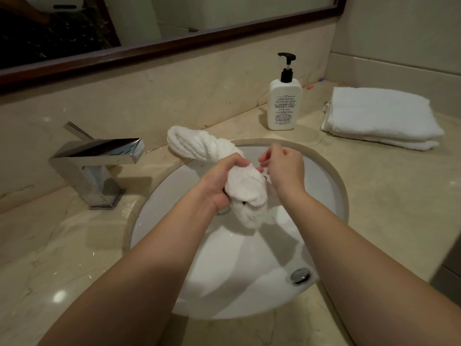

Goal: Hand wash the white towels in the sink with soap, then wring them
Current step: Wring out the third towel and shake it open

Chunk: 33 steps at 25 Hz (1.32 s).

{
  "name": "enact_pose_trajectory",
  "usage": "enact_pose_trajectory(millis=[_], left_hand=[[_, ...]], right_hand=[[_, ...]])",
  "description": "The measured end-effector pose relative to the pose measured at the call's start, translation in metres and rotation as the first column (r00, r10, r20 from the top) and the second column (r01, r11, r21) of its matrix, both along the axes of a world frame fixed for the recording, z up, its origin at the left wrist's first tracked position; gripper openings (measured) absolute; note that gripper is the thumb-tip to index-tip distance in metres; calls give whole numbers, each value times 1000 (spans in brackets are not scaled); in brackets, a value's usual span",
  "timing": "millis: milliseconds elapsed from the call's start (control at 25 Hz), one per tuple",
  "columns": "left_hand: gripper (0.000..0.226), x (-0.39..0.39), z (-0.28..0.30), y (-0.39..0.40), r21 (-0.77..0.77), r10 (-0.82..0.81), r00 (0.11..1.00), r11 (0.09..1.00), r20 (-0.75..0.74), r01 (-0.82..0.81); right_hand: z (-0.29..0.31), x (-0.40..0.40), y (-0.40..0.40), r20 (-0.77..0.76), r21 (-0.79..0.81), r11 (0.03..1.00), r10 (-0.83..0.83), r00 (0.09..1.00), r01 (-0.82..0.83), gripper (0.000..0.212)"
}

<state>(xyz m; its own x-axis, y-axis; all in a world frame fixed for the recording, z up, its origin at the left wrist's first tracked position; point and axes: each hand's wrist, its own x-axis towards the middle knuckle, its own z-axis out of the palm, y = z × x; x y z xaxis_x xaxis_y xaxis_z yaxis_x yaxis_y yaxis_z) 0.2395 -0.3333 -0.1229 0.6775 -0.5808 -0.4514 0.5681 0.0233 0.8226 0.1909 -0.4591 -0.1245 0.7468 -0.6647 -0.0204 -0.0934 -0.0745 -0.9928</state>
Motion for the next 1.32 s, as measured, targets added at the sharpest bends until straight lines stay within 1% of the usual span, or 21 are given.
enact_pose_trajectory(millis=[80,200,240,320,400,440,520,600,720,760,800,840,880,920,1000,1080,1120,1160,1200,1240,1320], left_hand=[[26,3,3,4,-65,25,1000,998,1,-25],[20,10,5,8,-182,125,992,975,-5,-123],[18,11,6,8,-186,154,988,970,-13,-153],[20,12,7,7,-135,200,980,971,-3,-199],[24,10,9,5,-56,205,977,978,57,-202],[23,9,10,3,-22,187,978,982,86,-186],[19,10,7,2,2,156,977,987,148,-158],[19,15,3,3,15,154,969,987,193,-160],[50,26,-9,10,191,99,943,967,317,-166],[49,26,-9,13,218,46,947,968,319,-120],[38,27,-9,17,188,-16,953,981,303,-44],[31,28,-10,21,109,-60,962,994,268,32],[32,30,-11,26,-17,-61,975,998,215,66],[37,32,-13,28,-146,-62,986,986,153,84],[51,34,-18,28,-338,-87,994,935,66,104],[72,29,-20,21,-393,-89,995,914,34,95],[77,26,-20,17,-410,-77,997,909,7,73],[73,23,-19,14,-431,-57,998,901,-24,41],[61,23,-17,13,-435,-20,999,900,-28,5],[44,21,-13,12,-427,30,999,904,-20,-35],[23,21,-3,11,-312,151,988,940,27,-136]], right_hand=[[-3,3,1,-4,245,967,66,998,-63,30],[-8,11,5,-32,527,828,246,969,-193,42],[-9,11,5,-39,581,765,368,929,-278,56],[-10,9,9,35,673,557,633,773,-487,91],[-10,3,16,163,704,362,754,636,-610,99],[-8,1,19,209,704,312,768,605,-638,95],[-4,-2,19,216,686,321,767,604,-653,79],[-1,-6,17,144,656,384,782,607,-650,59],[-1,-11,19,-12,612,481,799,601,-628,35],[-4,-11,20,-71,600,522,790,609,-607,33],[-6,-10,19,-124,588,560,776,619,-584,34],[-8,-9,18,-155,588,582,763,627,-562,39],[-8,-8,17,-148,608,573,762,630,-550,43],[-6,-7,15,-89,652,519,776,624,-553,42],[-2,-7,14,80,751,341,803,591,-565,37],[0,-10,14,246,785,136,828,505,-605,44],[-1,-9,15,293,779,74,835,466,-623,51],[0,-10,16,295,776,65,843,451,-628,56],[2,-10,18,248,774,119,847,471,-621,58],[4,-11,21,175,763,216,838,517,-609,63],[9,-13,28,-11,668,500,747,664,-551,81]])
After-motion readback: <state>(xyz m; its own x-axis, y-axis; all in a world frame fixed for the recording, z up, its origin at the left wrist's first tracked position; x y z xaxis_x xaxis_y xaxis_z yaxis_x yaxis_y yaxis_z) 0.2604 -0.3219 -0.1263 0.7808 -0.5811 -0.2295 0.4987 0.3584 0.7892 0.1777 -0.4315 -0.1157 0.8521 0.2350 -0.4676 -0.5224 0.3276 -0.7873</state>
